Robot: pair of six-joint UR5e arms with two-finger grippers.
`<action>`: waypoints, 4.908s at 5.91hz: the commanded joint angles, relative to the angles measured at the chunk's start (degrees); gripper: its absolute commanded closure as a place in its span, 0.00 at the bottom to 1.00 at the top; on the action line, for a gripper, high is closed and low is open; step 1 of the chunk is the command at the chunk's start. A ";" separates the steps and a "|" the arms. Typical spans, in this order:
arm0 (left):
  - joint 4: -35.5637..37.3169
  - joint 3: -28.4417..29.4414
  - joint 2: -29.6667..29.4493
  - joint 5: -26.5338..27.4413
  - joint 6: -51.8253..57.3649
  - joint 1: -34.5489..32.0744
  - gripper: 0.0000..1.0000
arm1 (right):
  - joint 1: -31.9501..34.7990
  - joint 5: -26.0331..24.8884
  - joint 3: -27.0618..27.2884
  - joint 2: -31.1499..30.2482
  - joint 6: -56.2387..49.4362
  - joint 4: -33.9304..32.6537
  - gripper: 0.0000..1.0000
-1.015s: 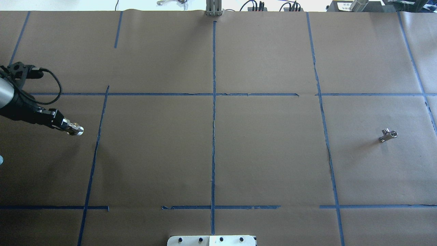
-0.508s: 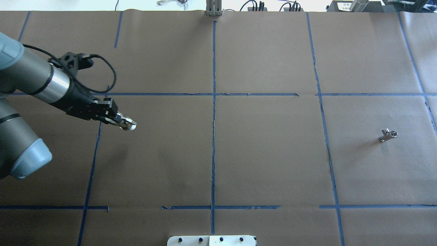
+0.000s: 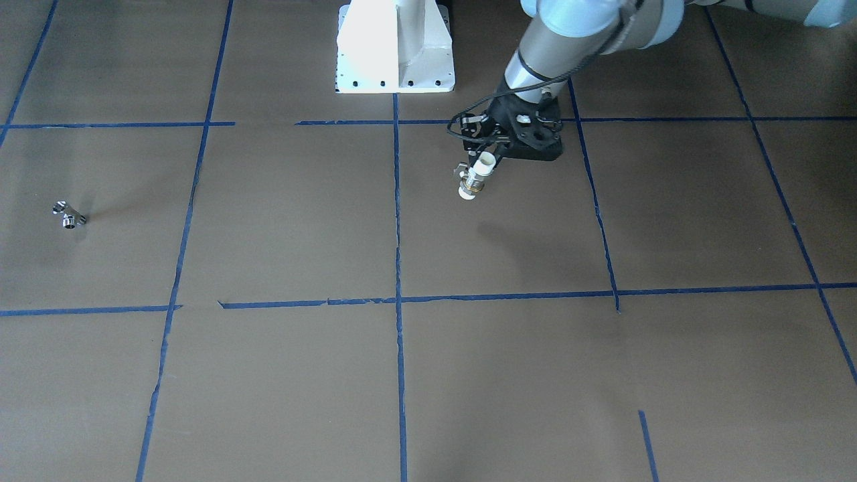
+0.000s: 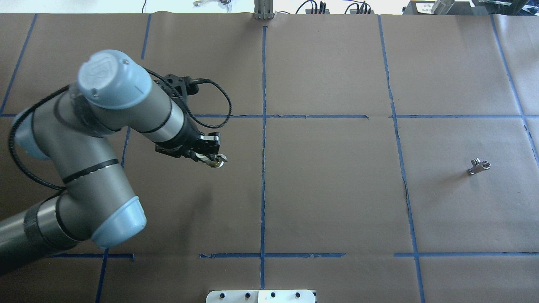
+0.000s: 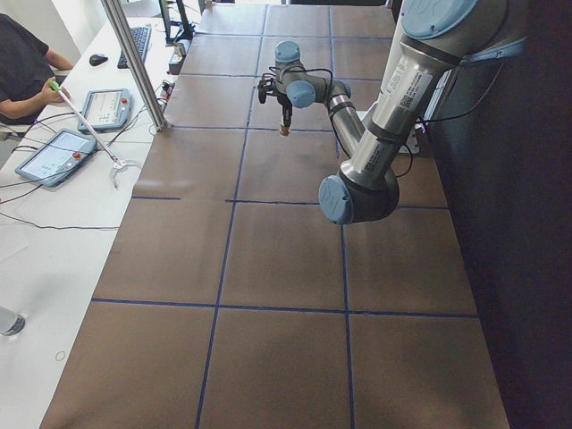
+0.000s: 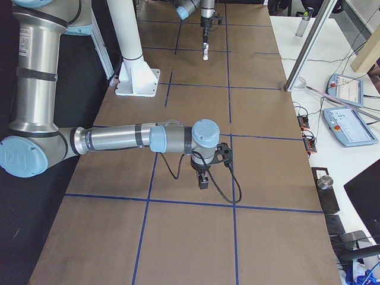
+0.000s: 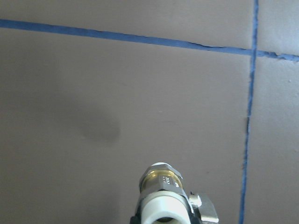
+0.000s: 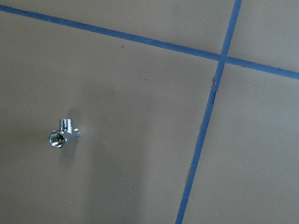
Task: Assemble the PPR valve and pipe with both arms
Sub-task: 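Carry the white fitting with the left gripper toward the table center, then lower the white fitting upright onto the grid crossing with the left gripper, then open the left gripper and lift away while the right arm reaches toward the chrome valve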
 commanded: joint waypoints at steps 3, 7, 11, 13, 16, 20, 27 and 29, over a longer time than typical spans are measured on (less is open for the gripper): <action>1.72 15.17 -13.70 6.03 -2.42 4.73 1.00 | -0.09 0.00 -0.12 -0.03 0.02 -0.01 0.00; 0.06 19.23 -15.47 6.82 -2.33 5.53 1.00 | -0.26 0.00 -0.12 -0.03 0.02 -0.01 0.00; -0.48 19.94 -15.21 6.82 -2.33 5.70 0.80 | -0.35 0.00 -0.12 -0.03 0.11 -0.01 0.00; -0.48 19.94 -15.30 6.91 -2.33 6.05 0.78 | -0.35 0.00 -0.12 -0.03 0.11 -0.01 0.00; -0.57 20.29 -15.39 6.91 -2.42 6.14 0.62 | -0.35 1.65 -0.12 -0.03 0.20 -0.01 0.00; -5.40 22.23 -15.21 6.82 -2.51 6.05 0.02 | -0.35 1.76 -0.20 -0.03 0.29 -0.01 0.00; -8.13 6.77 -6.60 6.65 -3.91 2.01 0.01 | -9.99 3.52 0.06 0.59 19.00 7.30 0.00; -8.39 0.29 0.58 6.12 -3.48 -0.87 0.01 | -19.90 -2.78 -0.64 0.32 44.56 21.56 0.00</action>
